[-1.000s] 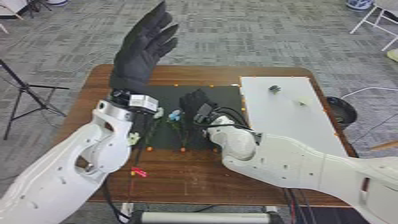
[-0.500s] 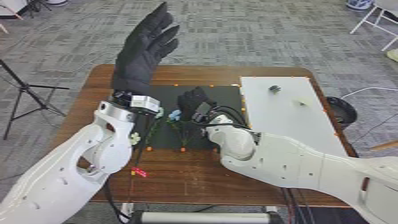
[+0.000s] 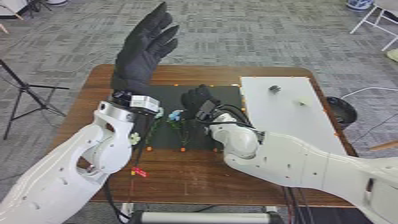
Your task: Arrange flowers
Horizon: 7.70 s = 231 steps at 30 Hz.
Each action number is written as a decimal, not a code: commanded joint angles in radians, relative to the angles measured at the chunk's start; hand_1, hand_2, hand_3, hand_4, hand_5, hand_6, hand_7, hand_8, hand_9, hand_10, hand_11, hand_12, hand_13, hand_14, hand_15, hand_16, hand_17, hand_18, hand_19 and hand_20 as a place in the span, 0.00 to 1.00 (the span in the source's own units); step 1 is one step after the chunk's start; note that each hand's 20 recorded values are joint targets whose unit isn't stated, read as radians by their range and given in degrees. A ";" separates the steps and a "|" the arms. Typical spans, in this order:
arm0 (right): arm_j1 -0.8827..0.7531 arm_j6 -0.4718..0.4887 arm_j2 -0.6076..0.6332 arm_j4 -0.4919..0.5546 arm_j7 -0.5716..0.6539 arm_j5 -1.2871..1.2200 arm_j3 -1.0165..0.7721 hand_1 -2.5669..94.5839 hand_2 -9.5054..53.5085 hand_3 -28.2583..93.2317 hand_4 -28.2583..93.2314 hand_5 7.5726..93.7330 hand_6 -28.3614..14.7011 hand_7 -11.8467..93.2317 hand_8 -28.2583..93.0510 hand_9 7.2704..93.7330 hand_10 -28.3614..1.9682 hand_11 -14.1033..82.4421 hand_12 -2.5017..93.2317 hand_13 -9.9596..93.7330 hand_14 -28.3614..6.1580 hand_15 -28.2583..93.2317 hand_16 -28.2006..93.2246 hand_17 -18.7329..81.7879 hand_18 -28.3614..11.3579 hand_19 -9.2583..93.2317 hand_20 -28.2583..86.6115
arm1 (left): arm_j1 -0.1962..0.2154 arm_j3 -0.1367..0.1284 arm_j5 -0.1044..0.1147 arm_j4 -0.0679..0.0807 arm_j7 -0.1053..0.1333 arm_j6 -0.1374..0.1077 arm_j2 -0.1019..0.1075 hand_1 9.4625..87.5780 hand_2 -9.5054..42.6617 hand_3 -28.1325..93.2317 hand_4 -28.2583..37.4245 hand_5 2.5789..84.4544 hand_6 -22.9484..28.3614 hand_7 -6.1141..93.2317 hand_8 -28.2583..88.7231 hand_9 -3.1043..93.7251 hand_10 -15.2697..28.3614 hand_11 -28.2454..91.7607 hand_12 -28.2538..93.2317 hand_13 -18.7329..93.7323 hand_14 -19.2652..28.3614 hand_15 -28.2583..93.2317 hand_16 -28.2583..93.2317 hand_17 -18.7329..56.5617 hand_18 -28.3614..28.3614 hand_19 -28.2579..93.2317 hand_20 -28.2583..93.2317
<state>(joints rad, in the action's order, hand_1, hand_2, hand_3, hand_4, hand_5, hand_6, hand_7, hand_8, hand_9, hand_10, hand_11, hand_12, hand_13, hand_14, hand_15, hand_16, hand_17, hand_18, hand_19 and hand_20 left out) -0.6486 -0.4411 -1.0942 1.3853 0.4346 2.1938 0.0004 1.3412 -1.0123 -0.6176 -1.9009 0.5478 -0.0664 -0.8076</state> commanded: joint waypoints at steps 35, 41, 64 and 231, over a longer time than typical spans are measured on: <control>-0.314 0.263 0.655 0.204 0.200 -0.211 -0.541 0.25 0.00 0.93 0.00 0.24 0.47 0.28 0.17 0.30 0.42 0.36 0.26 0.47 0.50 0.90 0.35 0.32 0.20 0.76 0.66 | 0.361 -0.250 0.044 -0.055 -0.024 -0.128 0.039 0.19 0.09 0.79 0.02 0.28 0.47 0.21 0.18 0.23 0.56 0.35 0.40 0.30 0.68 0.37 0.30 0.08 0.83 0.50 0.34; -0.288 0.200 0.650 0.187 0.171 -0.192 -0.474 0.25 0.00 0.93 0.00 0.28 0.49 0.30 0.16 0.35 0.48 0.38 0.26 0.49 0.52 0.89 0.35 0.32 0.21 0.75 0.66 | 0.458 -0.315 0.070 -0.052 -0.036 -0.172 0.050 0.19 0.08 0.79 0.01 0.28 0.47 0.21 0.18 0.23 0.56 0.35 0.40 0.30 0.67 0.37 0.30 0.08 0.83 0.49 0.34; -0.109 -0.075 0.466 0.046 0.089 -0.056 -0.232 0.53 0.01 0.92 0.00 0.76 0.73 0.51 0.23 0.93 0.83 0.34 0.52 0.78 0.69 0.87 0.45 0.47 0.26 0.84 0.67 | 0.581 -0.368 0.069 -0.072 -0.049 -0.195 -0.001 0.19 0.09 0.79 0.02 0.28 0.47 0.21 0.18 0.23 0.56 0.35 0.40 0.30 0.67 0.37 0.31 0.07 0.83 0.49 0.34; -0.452 0.034 0.456 0.377 0.019 -0.014 -0.467 0.53 0.00 0.94 0.00 0.77 0.71 0.53 0.21 0.92 0.82 0.36 0.55 0.78 0.74 0.81 0.52 0.47 0.26 0.84 0.70 | 0.593 -0.375 0.043 -0.098 -0.024 -0.170 -0.034 0.19 0.09 0.80 0.01 0.28 0.47 0.22 0.18 0.23 0.56 0.35 0.40 0.30 0.68 0.38 0.30 0.08 0.83 0.49 0.34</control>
<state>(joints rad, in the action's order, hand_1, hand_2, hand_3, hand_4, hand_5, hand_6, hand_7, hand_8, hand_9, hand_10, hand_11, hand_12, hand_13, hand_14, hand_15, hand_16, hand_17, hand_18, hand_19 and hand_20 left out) -0.9567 -0.3887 -0.6147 1.7059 0.4538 2.1296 -0.4962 1.9406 -1.3959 -0.5689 -1.9990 0.5240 -0.2474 -0.8237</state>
